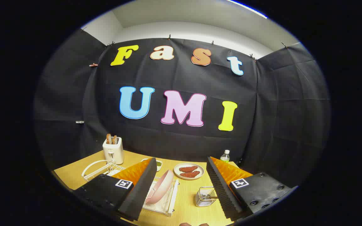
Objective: Take the plate from the dish rack, then take the spoon from the basket and place it into the plate.
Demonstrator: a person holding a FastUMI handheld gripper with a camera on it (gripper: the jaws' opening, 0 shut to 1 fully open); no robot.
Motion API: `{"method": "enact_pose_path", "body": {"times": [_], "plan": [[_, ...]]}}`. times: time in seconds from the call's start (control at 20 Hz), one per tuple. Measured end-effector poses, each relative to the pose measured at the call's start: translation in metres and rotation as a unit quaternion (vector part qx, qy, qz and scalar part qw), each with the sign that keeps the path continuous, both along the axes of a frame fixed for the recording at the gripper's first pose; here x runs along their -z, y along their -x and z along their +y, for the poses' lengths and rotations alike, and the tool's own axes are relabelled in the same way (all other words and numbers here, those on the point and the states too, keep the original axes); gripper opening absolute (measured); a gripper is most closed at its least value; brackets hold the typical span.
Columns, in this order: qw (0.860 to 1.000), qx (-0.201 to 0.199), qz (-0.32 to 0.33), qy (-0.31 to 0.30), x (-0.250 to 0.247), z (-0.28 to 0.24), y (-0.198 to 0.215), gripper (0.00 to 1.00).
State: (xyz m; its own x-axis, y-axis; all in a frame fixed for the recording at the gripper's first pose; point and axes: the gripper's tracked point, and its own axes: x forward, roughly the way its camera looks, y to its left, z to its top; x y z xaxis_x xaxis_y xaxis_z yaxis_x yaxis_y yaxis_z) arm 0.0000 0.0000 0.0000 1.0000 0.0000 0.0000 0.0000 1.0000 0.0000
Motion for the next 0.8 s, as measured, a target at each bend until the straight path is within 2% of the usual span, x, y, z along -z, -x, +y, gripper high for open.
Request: {"method": "enact_pose_path", "body": {"times": [0.8], "plan": [[1.0,0.005,0.022,0.01,0.004,0.005,-0.011,0.97]]}}
